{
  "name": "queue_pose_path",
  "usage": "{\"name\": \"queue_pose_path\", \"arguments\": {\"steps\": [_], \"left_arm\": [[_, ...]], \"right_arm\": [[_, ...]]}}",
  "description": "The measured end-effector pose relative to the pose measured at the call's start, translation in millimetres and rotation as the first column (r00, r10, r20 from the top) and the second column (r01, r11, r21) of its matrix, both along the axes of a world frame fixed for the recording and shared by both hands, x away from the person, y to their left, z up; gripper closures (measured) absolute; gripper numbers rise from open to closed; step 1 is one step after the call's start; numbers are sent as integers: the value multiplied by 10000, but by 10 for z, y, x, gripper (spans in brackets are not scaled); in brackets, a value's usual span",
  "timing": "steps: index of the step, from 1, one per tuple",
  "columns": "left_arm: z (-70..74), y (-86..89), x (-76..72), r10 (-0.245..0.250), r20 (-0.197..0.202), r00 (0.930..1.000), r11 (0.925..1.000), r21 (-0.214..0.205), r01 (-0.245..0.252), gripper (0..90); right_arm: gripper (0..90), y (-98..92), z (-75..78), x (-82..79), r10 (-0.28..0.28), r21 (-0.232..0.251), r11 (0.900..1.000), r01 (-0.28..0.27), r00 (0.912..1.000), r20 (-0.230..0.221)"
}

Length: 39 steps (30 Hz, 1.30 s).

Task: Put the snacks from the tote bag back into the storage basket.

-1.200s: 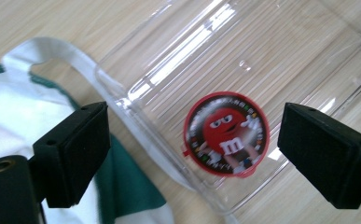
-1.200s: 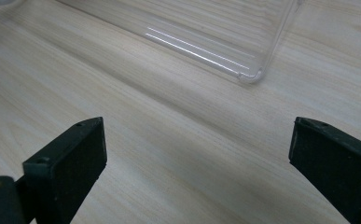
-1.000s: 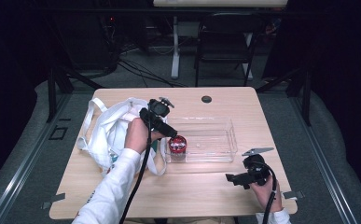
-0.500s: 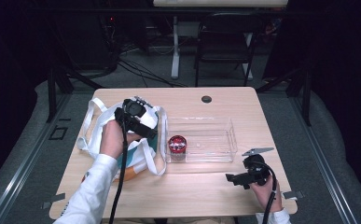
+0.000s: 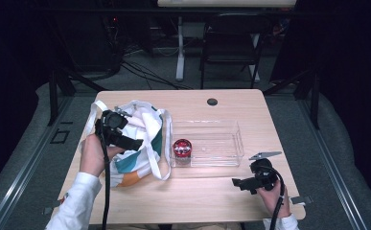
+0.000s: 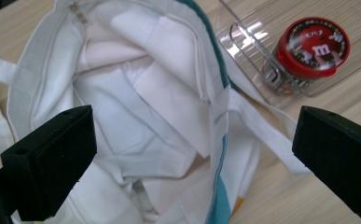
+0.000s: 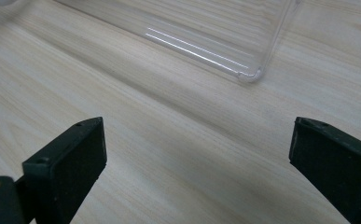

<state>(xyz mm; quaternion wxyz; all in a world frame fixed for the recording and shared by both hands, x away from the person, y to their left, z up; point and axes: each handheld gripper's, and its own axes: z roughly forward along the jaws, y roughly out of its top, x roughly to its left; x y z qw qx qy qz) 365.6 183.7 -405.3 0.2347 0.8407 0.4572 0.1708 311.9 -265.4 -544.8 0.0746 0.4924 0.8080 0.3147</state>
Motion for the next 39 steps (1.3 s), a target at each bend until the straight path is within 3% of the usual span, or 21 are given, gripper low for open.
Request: {"name": "queue_pose_path", "arguments": {"steps": [15,19,29,39], "left_arm": [[-284,530,-336,1086,70,9941,9939,-184,-1084,2],[-385,634,-402,1275,-152,9917,9917,-154,-1277,2],[-700,772,-554,1638,-764,9835,9855,-311,-1666,2],[-943,869,-683,1956,-919,9764,9767,-713,-2024,2]], "right_arm": [[35,4,1,-4,-21,-33,10000,21,10000,1],[35,2,1,-6,-18,-32,10000,18,10000,-1],[35,11,0,-11,14,-24,10000,-15,10000,-31],[35,4,-11,-9,-75,24,10000,75,10000,-61]]}}
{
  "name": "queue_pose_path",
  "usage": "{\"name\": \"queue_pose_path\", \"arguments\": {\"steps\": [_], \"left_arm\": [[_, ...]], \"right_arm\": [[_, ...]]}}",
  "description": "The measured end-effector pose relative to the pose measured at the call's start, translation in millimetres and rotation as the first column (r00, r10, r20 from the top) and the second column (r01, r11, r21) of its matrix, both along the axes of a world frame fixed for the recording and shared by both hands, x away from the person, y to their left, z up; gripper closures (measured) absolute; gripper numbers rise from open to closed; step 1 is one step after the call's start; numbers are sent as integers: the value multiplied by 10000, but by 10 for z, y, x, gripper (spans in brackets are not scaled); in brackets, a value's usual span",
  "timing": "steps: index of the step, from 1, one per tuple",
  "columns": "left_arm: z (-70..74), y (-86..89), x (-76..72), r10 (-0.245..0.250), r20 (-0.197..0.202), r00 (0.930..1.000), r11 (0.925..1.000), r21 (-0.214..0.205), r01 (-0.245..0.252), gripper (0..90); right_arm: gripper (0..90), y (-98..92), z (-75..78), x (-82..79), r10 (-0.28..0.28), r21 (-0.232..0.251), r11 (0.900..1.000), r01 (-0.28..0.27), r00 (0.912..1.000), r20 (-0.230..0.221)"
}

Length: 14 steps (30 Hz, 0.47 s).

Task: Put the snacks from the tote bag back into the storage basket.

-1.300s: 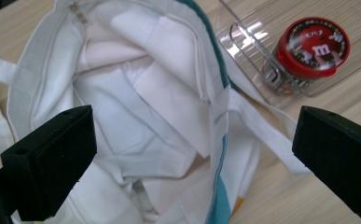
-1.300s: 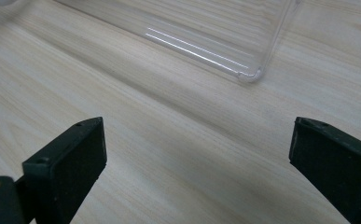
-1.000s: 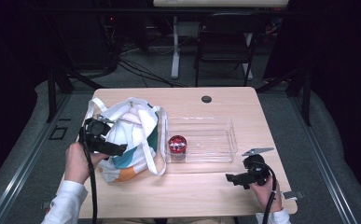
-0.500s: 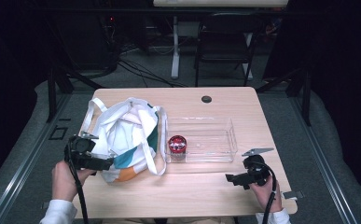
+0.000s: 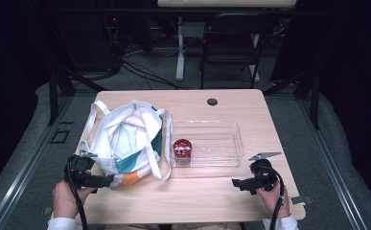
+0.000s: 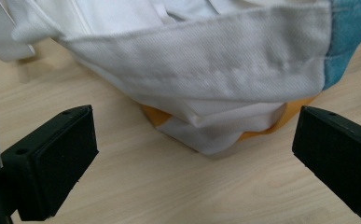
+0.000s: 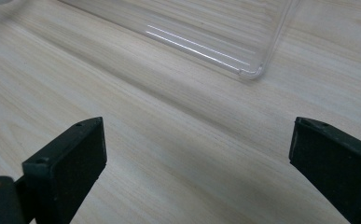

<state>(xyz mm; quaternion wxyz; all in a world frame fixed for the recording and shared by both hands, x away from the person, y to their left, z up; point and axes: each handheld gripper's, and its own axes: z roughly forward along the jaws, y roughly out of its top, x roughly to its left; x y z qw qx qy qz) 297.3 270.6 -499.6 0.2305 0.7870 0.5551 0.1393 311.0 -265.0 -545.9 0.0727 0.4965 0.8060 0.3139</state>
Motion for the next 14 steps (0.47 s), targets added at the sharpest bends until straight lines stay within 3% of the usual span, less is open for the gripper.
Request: {"name": "queue_pose_path", "arguments": {"steps": [5,10,14], "left_arm": [[-87,63,-55,128,54,9999,9992,-378,-126,4],[-189,117,-59,75,-414,9991,9979,-643,-101,4],[-182,117,-42,150,-319,9994,9969,-763,-174,4]], "right_arm": [[35,-1,4,0,30,-51,10000,-30,10000,-24],[35,4,5,-3,25,-85,10000,-25,10000,28],[35,0,2,4,86,-123,9999,-86,10000,-8]]}}
